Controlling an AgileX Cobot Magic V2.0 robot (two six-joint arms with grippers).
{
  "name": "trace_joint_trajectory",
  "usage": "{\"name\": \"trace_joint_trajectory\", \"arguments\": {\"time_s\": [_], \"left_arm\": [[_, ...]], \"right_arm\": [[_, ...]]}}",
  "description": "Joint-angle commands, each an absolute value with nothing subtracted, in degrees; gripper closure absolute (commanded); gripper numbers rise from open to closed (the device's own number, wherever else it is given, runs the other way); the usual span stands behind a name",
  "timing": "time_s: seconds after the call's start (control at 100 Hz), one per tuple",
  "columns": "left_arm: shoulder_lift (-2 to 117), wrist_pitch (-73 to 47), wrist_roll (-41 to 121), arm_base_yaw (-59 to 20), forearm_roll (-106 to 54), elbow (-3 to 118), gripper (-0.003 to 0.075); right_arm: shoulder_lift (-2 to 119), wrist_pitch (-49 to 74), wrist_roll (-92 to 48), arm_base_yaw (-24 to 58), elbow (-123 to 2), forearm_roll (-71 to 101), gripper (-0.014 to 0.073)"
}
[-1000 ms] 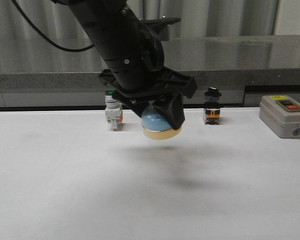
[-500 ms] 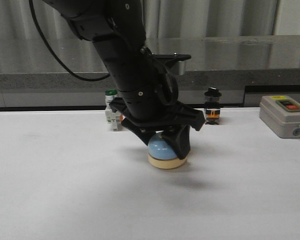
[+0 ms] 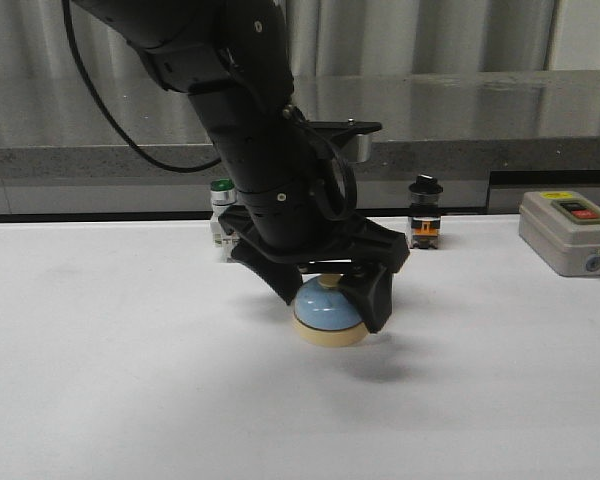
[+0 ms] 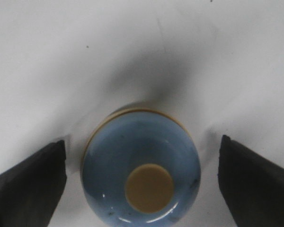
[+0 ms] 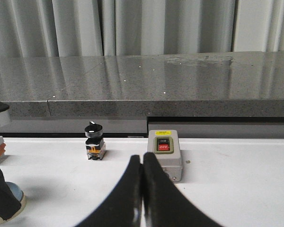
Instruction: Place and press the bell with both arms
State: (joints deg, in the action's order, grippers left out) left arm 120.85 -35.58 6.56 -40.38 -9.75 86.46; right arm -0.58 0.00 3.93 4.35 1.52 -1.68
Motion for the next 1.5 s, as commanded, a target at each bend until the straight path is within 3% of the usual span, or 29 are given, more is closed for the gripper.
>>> {"name": "trace_joint_trajectory", "arguments": {"time_s": [0.0,0.39,0.62,1.12,1.49], "left_arm": [[117.1,-34.2,6.5,-40.8,-10.6,88.1,0.0072],[108.5,-33.9,6.2,-40.3,-10.5,88.1,0.0072],[100.3,-33.6,6.2,-36.0,-10.4,86.0,0.0073],[71.5,-25.8,6.1,-16.5,-10.4,58.5,0.0081],[48.4,-25.0,6.1,-13.3,-10.0,43.5,0.0088]], "right_arm": [[-1.6,-4.4,3.8,4.0,0.7,-1.7,0.0654],[-1.6,-4.4,3.8,4.0,0.7,-1.7,0.0654],[-1.6,-4.4,3.8,4.0,0.7,-1.7,0.0654],[-1.6,-4.4,3.8,4.0,0.7,-1.7,0.0654],[-1.6,-4.4,3.8,4.0,0.7,-1.7,0.0654]]}}
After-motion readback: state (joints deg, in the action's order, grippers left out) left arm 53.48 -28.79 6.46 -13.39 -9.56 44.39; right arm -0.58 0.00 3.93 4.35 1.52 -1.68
